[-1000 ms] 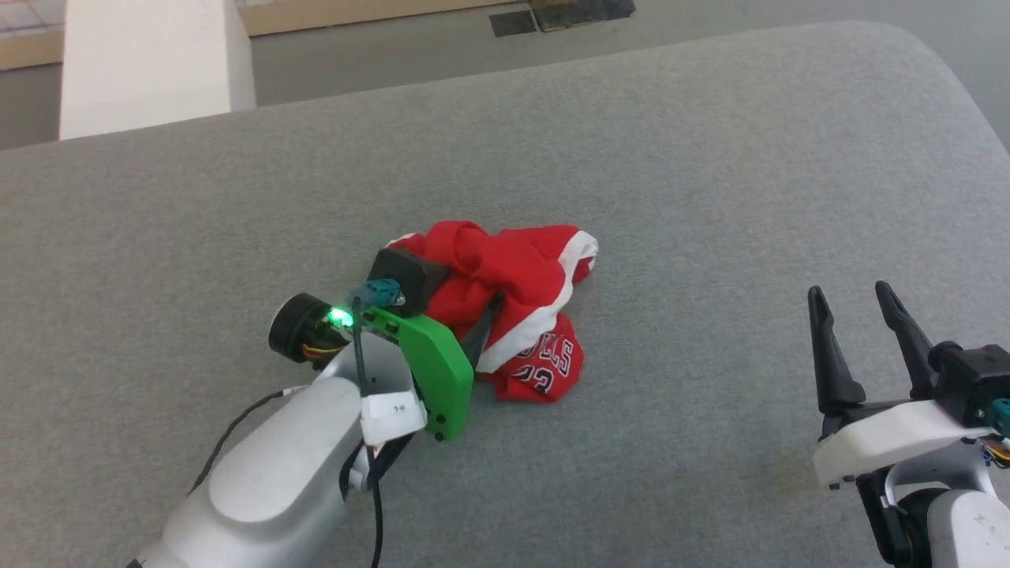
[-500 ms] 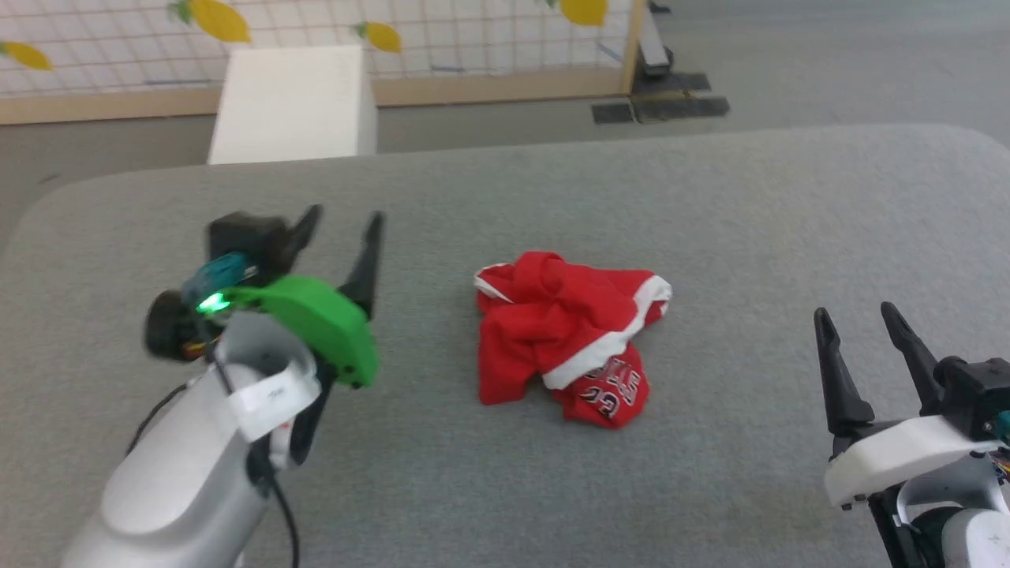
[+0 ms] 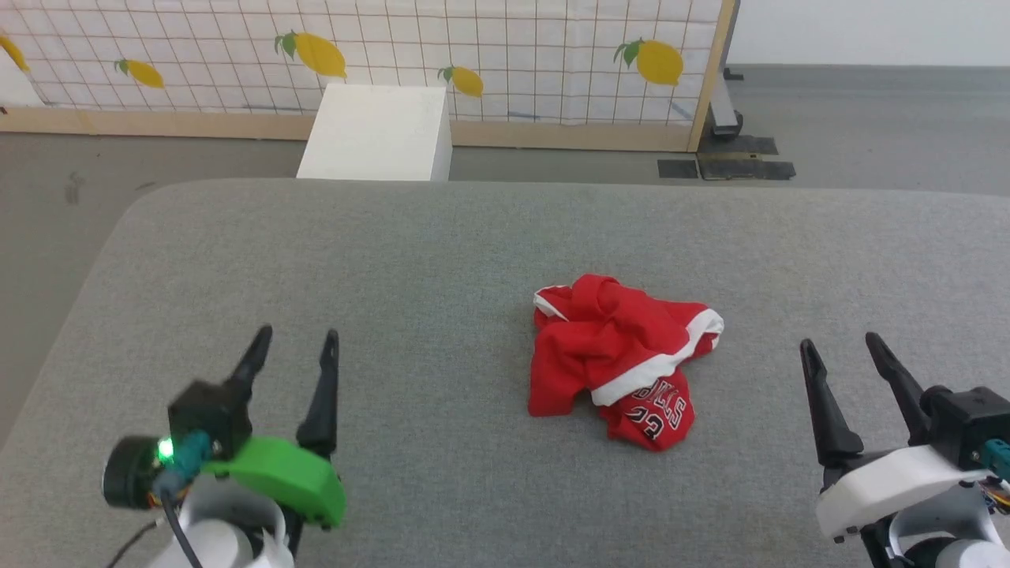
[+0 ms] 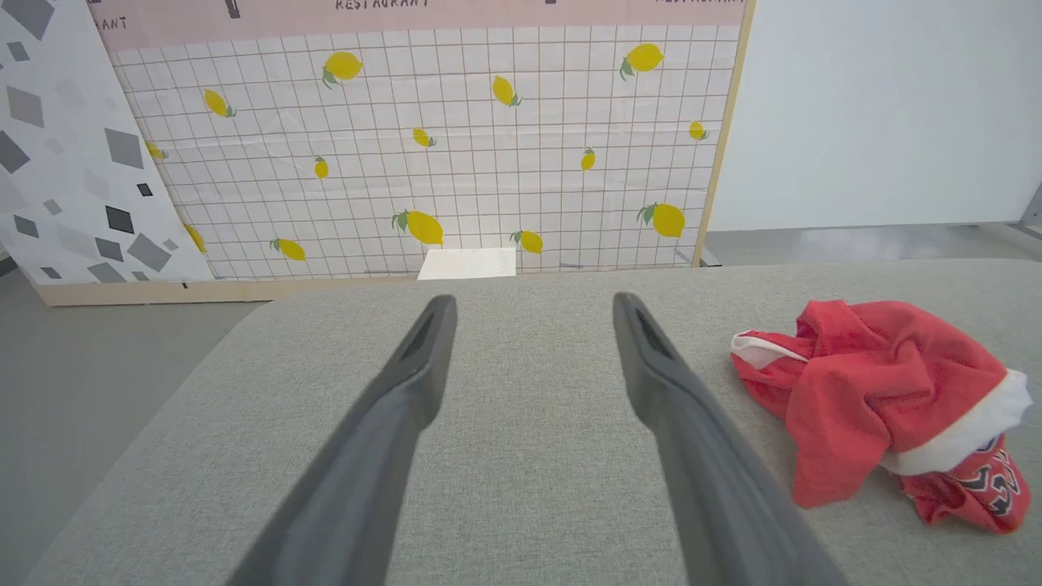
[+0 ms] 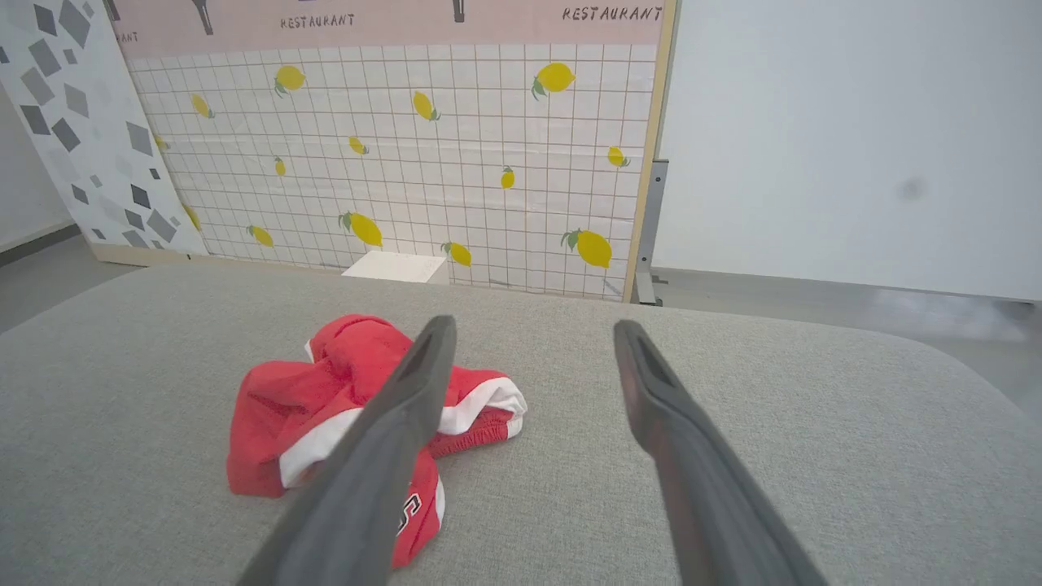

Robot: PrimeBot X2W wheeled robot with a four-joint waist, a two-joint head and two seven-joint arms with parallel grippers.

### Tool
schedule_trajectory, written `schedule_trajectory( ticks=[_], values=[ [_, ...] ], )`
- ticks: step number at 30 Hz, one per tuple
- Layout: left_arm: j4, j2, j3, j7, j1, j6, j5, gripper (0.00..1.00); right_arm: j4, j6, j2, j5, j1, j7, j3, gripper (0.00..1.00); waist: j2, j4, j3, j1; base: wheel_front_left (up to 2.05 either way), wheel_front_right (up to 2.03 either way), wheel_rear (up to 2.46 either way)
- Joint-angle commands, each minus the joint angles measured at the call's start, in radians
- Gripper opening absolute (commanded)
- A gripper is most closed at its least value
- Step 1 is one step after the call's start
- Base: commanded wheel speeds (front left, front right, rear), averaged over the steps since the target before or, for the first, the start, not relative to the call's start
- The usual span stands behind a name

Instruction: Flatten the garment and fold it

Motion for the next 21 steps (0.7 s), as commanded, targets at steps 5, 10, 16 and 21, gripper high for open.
schedule_trajectory(
  ticks=[5,10,16,21],
  values=[
    [-0.015,-0.004,-0.017,-0.045,0.059,0.017,0.035,1.0,0.0,-0.001,0.007,0.0,0.027,0.006,0.007,1.0,-0.0001,0.002,-0.006,0.0001,0.0,0.0,0.0],
    [-0.016,-0.008,-0.023,-0.066,0.074,0.012,0.049,1.0,0.001,-0.001,0.009,-0.001,0.032,0.009,0.011,1.0,-0.0001,0.003,-0.009,0.0001,0.0,0.0,0.0],
    [-0.011,-0.013,-0.024,-0.073,0.07,0.007,0.052,1.0,0.003,-0.001,0.01,0.001,0.033,0.011,0.008,1.0,-0.0001,0.007,-0.01,0.0001,0.0,0.0,0.0],
    [-0.01,-0.016,-0.031,-0.069,0.061,0.003,0.054,1.0,0.004,-0.001,0.011,0.001,0.03,0.011,0.007,1.0,-0.0001,0.011,-0.007,0.0001,0.0,0.0,0.0]
  ],
)
